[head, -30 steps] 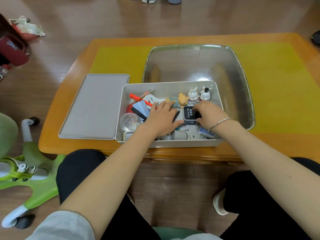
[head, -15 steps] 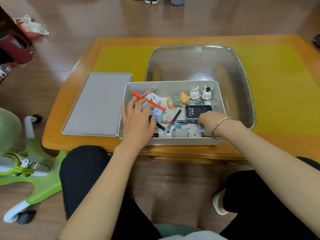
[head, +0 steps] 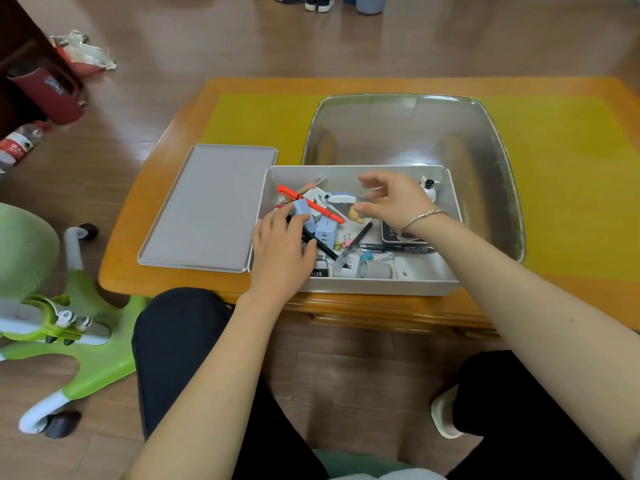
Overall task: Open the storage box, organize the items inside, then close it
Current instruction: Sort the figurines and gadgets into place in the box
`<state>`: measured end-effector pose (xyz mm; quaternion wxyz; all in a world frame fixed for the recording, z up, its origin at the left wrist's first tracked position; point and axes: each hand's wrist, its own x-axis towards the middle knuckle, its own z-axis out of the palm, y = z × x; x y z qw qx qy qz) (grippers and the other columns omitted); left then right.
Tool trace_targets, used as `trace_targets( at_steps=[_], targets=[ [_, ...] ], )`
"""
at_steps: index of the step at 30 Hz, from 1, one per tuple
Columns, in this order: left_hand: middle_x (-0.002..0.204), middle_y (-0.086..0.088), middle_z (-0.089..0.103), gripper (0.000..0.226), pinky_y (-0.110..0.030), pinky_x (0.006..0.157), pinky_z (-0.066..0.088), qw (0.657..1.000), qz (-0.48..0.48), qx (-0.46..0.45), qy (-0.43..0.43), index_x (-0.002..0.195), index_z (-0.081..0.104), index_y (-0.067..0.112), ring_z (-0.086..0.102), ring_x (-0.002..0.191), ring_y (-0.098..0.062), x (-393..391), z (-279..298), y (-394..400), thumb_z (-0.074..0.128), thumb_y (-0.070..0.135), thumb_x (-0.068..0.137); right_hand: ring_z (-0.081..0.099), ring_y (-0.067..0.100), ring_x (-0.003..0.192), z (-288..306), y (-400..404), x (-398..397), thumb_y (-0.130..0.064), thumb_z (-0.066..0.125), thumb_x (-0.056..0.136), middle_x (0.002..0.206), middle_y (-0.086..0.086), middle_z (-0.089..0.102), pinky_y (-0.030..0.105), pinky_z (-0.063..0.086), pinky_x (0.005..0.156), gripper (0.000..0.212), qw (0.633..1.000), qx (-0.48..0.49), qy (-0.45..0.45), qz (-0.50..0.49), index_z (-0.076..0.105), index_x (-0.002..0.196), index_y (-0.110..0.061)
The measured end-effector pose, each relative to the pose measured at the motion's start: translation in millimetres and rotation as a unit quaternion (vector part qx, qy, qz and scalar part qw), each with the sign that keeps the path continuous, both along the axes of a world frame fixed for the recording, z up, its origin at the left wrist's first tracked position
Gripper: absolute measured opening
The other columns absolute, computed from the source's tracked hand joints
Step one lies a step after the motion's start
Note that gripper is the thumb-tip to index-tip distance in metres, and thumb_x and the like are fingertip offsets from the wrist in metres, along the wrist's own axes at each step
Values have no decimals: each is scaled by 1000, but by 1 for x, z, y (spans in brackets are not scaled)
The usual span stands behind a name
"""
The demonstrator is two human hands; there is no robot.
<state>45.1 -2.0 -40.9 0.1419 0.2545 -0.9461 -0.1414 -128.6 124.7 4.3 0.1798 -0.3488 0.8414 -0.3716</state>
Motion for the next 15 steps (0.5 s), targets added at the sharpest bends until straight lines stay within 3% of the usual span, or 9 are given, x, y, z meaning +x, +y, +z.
trace_targets(
  at_steps=[2,4,8,11,13,15],
  targets=[
    [146,-5,38,44,-44,114,21,1000,0,2,3,133,50,19,28,137,-25,0,0,-1,58,28,91,56,9,86,2,11,-5,-23,75,78,111,-3,64,19,40,78,43,996,43,74,22,62,118,-16],
    [145,-6,40,43,-45,113,22,1000,-2,1,9,132,51,18,29,136,-26,1,-1,-1,58,27,90,56,10,78,2,30,-11,-25,77,75,104,1,68,20,42,77,41,985,120,90,79,64,113,-17],
    [144,-5,41,42,-46,115,19,1000,14,-11,8,130,53,18,28,137,-26,0,-1,2,59,27,89,56,11,94,-4,54,-9,-44,79,68,116,-5,60,22,43,83,67,910,340,87,220,54,127,-25],
    [145,-3,40,41,-53,115,6,999,46,-18,5,128,53,21,21,141,-26,0,-1,5,60,30,88,53,15,105,-18,50,0,-32,75,72,127,-1,56,23,42,89,71,902,327,110,260,47,136,-21],
    [146,-2,39,43,-56,115,5,998,56,-7,-7,129,52,22,19,141,-26,0,-1,4,59,31,88,53,21,113,-24,42,5,-31,72,75,128,2,55,31,43,97,67,901,311,125,276,47,136,-18],
    [147,-2,37,45,-56,116,9,998,55,2,-21,131,50,22,19,141,-26,-1,-1,4,58,33,88,57,23,107,-29,36,8,-37,68,78,119,2,58,36,48,90,52,890,311,163,291,53,125,-21]
  ],
)
